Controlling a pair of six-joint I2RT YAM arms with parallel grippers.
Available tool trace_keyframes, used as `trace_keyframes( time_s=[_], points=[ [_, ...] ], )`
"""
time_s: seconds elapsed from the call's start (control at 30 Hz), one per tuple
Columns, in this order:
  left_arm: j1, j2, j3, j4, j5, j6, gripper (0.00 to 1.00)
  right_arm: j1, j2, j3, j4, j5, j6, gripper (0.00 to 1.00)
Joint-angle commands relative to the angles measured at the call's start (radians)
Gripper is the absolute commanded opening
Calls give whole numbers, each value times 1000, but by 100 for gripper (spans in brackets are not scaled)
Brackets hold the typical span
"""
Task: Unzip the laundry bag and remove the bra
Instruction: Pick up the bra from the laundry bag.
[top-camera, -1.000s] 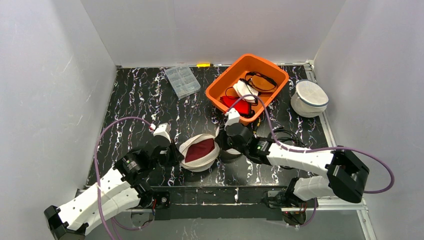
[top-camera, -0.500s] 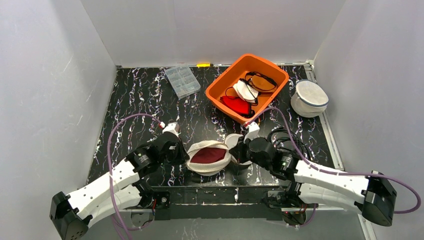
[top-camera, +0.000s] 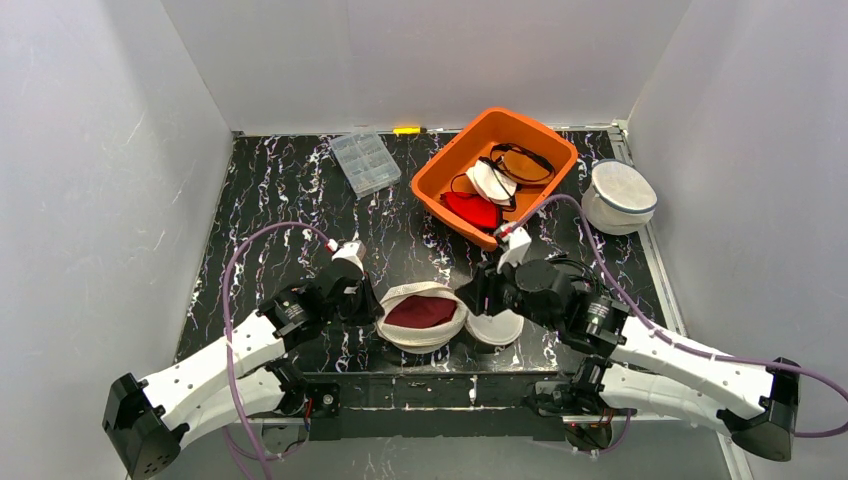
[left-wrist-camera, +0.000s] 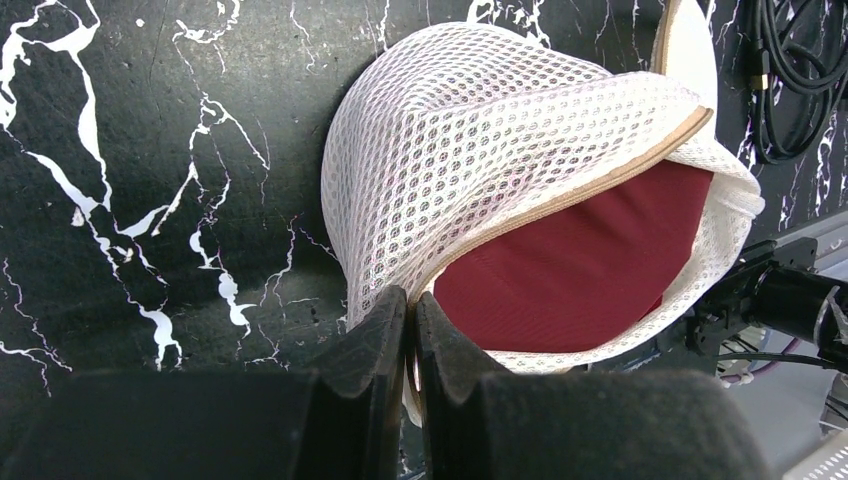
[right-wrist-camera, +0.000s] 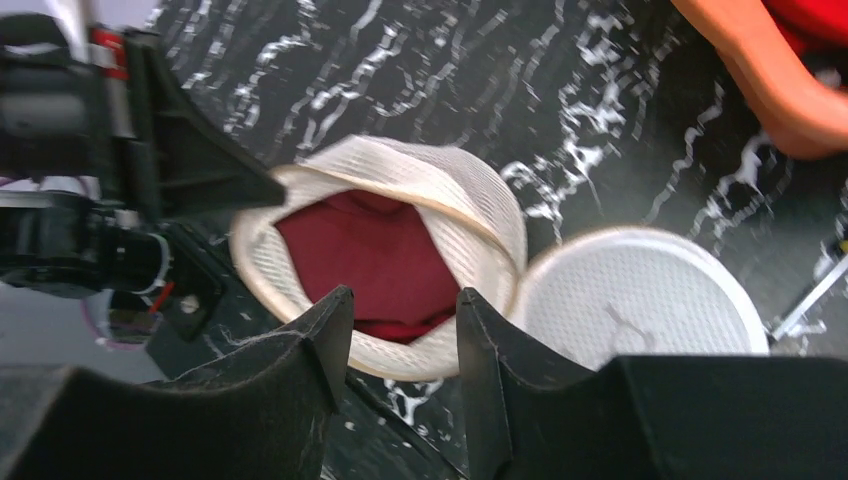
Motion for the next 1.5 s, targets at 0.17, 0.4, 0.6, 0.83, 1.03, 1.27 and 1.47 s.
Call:
trace_keyframes(
  time_s=[0.17, 0.4, 0.6, 0.83, 1.03, 1.27, 1.47],
  points=[
    [-1, -28, 42, -10, 36, -4, 14, 104, 257, 181, 40, -55, -130, 47],
    [-2, -108, 14, -39, 91, -48, 51, 183, 409, 169, 95, 45, -154, 42],
    [-6, -157, -39, -36, 181, -79, 55, 248, 453, 150, 103, 78, -156, 43],
    [-44, -92, -63, -43, 172, -61, 52, 338, 495, 123, 91, 115, -138, 44],
    [-47, -52, -66, -75, 80, -65, 40, 369, 486, 124, 82, 122, -130, 45],
    [-47, -50, -45, -101, 29, -31, 10, 370, 367, 140, 101, 272, -147, 52],
    [-47, -46, -46, -96, 42, -25, 0, 369, 461, 232, 85, 291, -242, 57]
  ],
)
